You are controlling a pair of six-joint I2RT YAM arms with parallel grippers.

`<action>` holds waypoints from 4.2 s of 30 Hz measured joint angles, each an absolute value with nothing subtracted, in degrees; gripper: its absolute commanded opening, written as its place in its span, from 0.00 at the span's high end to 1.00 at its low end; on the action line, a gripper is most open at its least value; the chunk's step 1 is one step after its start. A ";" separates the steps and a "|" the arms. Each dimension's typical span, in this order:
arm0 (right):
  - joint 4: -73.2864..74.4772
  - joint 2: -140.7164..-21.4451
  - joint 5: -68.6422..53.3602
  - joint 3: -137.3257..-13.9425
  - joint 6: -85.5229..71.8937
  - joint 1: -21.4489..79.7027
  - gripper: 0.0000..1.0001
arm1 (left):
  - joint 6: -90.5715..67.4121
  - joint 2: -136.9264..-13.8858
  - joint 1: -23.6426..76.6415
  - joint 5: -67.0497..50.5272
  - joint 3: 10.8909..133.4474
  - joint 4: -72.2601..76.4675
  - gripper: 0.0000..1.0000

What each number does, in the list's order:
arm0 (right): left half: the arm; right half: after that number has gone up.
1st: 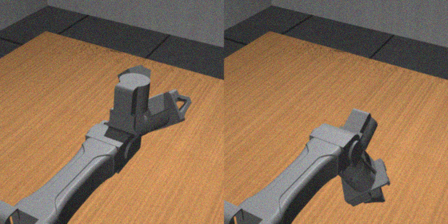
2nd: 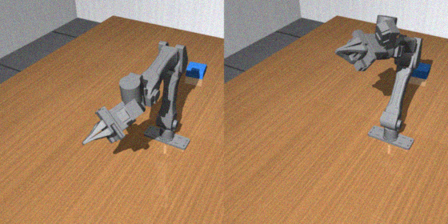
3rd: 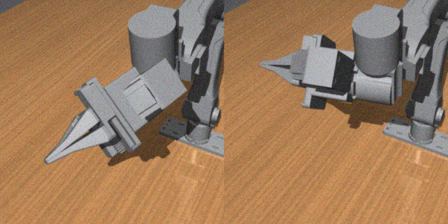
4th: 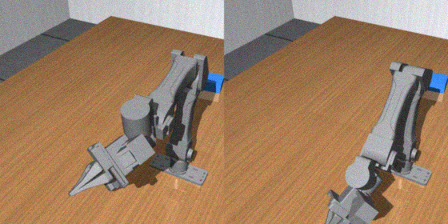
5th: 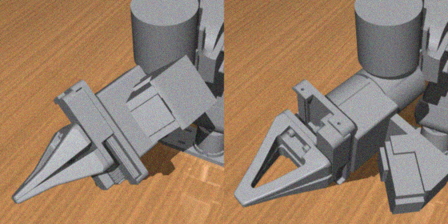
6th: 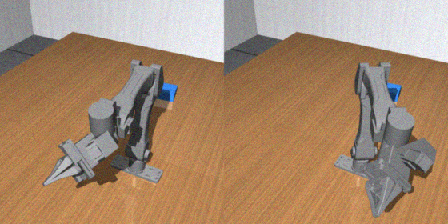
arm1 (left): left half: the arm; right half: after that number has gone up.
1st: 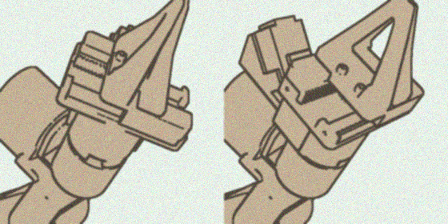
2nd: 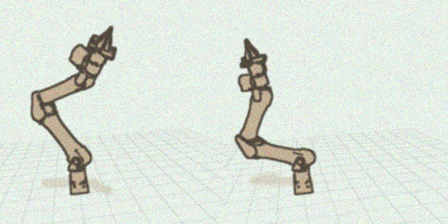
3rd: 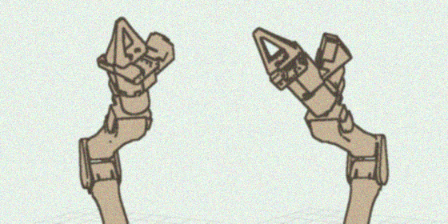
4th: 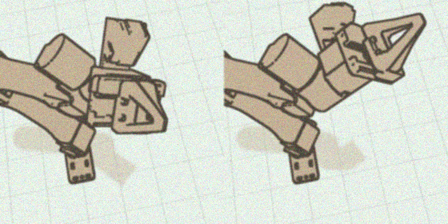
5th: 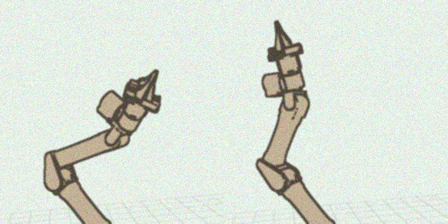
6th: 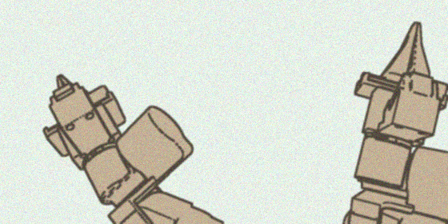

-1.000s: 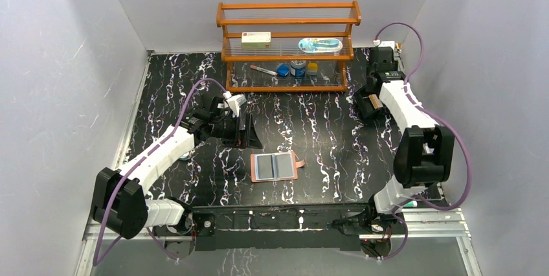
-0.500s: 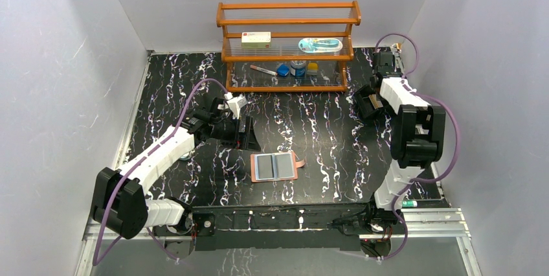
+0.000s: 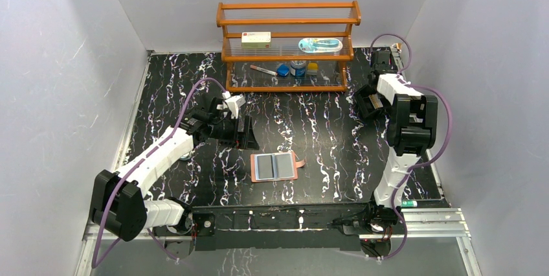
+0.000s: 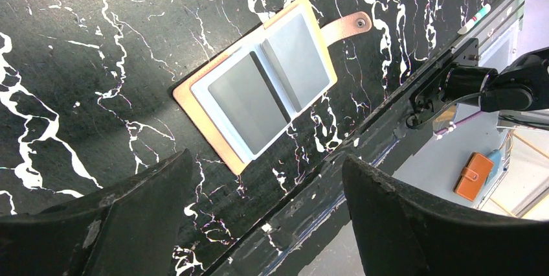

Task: Put the credit cards into the card holder
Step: Pick up the credit card from the storage box, then insert the credit card into the card holder.

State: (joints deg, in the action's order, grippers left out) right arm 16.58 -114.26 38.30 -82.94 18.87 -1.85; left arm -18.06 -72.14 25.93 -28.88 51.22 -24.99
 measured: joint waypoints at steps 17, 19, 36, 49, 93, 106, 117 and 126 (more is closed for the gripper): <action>14.41 -118.50 40.34 -84.18 23.97 -1.93 0.69 | -17.98 -72.16 25.93 -28.42 51.22 -25.52 0.16; 14.39 -118.50 40.29 -84.73 23.97 -2.02 0.71 | -18.00 -72.16 25.93 -28.27 51.22 -25.63 0.16; 18.37 -118.48 36.93 -87.61 21.78 -2.04 0.91 | -17.98 -72.20 25.93 -27.81 51.22 -25.80 0.16; 35.29 -111.72 23.66 -93.76 8.84 -0.51 1.00 | -18.06 -72.66 25.93 -27.77 51.22 -25.80 0.17; -23.64 -59.11 -37.85 -32.88 -59.90 24.99 1.00 | -60.27 -65.65 25.93 -41.32 43.99 12.34 0.44; -33.91 -60.20 -39.35 -32.64 -66.96 27.79 1.00 | -62.98 -69.54 26.02 -47.22 44.03 19.42 0.65; -35.55 -64.18 -39.22 -31.05 -68.12 29.36 0.91 | -62.39 -70.04 26.41 -48.62 44.03 20.38 1.00; -23.94 -64.12 -35.59 -31.07 -60.66 29.65 0.54 | -56.45 -70.52 26.48 -47.00 44.03 11.90 1.00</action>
State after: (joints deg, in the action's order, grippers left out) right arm -23.94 -64.12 -35.59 -31.07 -60.66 29.65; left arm -56.45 -70.52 26.48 -47.00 44.03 11.90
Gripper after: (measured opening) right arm 0.409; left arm 0.009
